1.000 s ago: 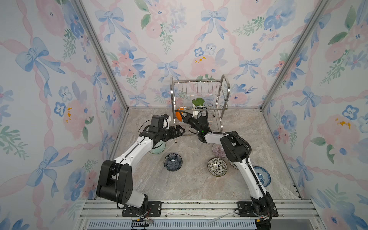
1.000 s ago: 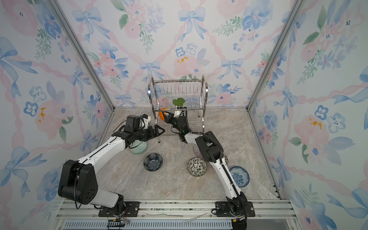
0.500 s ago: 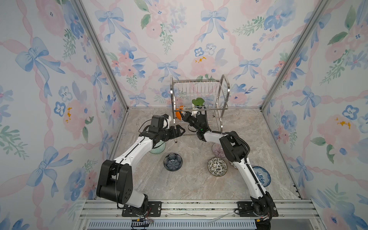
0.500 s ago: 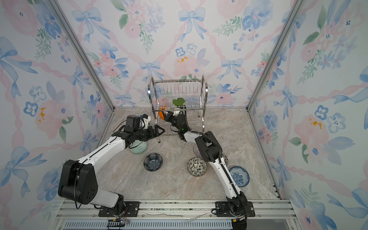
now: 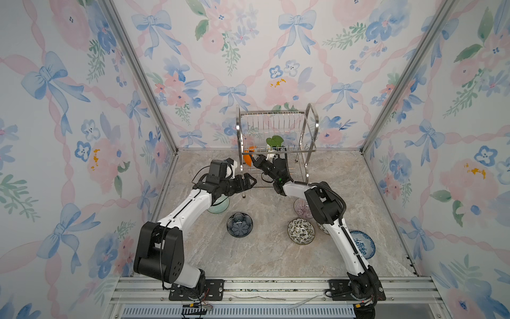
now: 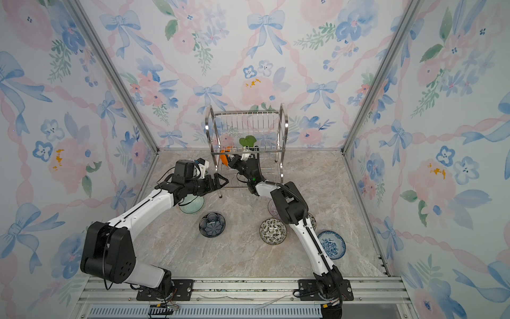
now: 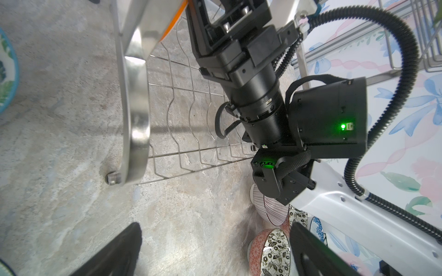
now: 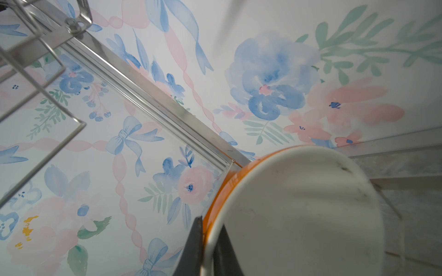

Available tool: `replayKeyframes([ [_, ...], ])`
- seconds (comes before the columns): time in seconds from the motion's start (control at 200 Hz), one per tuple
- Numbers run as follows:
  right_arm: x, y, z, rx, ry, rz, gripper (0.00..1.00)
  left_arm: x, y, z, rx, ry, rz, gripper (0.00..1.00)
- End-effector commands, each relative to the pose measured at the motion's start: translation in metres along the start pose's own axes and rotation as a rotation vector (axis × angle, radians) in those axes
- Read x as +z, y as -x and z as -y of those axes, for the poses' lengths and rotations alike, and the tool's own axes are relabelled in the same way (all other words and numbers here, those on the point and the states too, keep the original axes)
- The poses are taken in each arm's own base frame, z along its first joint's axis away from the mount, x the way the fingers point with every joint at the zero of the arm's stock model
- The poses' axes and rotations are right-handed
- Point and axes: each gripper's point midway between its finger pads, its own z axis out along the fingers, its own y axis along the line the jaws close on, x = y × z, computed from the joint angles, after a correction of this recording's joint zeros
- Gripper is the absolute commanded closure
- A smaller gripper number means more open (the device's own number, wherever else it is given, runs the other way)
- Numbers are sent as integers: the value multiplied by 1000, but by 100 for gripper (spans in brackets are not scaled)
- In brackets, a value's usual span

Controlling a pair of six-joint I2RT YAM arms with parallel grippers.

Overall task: Load the bowls into the dish rack
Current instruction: 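Lower white bowl upright into a rack slot with right gripper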

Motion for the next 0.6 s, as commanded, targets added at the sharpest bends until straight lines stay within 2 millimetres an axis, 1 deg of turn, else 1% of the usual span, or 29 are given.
replayKeyframes([
  [0.0, -9, -19, 35, 31, -77, -70, 98, 3, 2, 1, 30, -6, 1, 2],
  [0.1, -10, -19, 42, 45, -95, -79, 98, 2, 2, 2, 33, -7, 4, 2],
  [0.24, -14, -17, 43, 43, -95, -63, 97, 2, 2, 2, 33, -6, 5, 2],
  [0.355, -16, -16, 47, 37, -112, -70, 96, 0, 3, 3, 36, -9, 8, 2],
  [0.5, -16, -14, 44, 48, -92, -65, 95, 1, 2, 2, 35, -7, 7, 2],
  [0.595, -15, -13, 42, 45, -87, -67, 92, 1, 1, 1, 34, -4, 6, 2],
])
